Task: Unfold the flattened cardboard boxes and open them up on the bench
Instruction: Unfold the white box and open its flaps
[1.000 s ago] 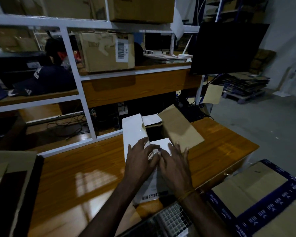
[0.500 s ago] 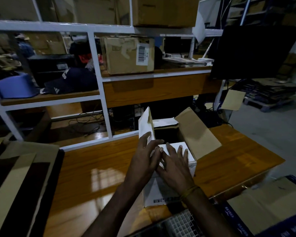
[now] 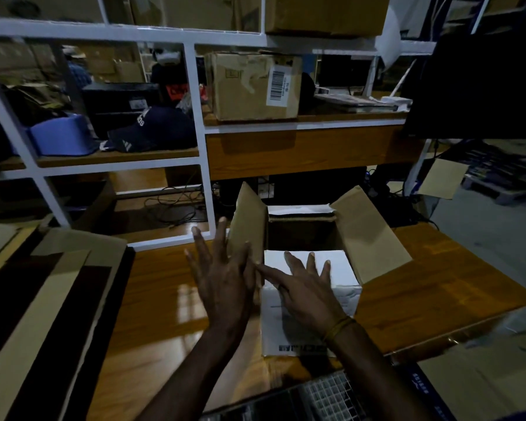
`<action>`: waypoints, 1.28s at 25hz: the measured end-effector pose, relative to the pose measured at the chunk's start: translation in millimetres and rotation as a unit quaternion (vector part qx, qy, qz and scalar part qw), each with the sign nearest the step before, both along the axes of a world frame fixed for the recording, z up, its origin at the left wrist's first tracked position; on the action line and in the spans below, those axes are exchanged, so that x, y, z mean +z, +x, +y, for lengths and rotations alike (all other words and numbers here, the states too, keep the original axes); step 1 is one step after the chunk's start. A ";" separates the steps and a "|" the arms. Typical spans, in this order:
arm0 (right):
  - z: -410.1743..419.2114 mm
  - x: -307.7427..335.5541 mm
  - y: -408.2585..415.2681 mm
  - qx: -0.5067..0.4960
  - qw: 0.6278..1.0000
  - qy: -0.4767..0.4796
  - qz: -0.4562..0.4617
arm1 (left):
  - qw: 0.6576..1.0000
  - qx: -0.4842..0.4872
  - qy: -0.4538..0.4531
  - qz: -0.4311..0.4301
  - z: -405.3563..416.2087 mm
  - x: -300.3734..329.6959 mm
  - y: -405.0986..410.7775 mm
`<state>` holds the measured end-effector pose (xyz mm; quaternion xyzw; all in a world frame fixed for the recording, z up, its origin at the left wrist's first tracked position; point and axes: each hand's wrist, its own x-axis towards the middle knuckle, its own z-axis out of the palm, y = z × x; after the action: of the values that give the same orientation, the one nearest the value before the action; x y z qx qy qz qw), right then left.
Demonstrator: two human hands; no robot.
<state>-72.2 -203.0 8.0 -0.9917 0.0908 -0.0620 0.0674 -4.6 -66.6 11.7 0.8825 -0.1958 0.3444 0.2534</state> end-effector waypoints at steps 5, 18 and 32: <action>-4.6 -4.8 1.8 0.003 1.000 -0.003 0.004 | 0.991 0.052 0.072 0.100 4.4 -5.1 -0.4; -34.8 9.7 11.0 0.018 0.992 0.087 0.088 | 0.917 -0.135 0.115 0.358 -11.6 5.4 15.3; -78.4 32.3 -12.8 -0.001 0.957 0.000 -0.291 | 0.799 -0.258 -0.185 0.510 -27.0 55.6 -9.9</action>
<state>-84.9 -281.4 40.4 -0.9307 0.0677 -0.3479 0.0908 -14.5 -93.6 67.3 0.7833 -0.1914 -0.2044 0.5550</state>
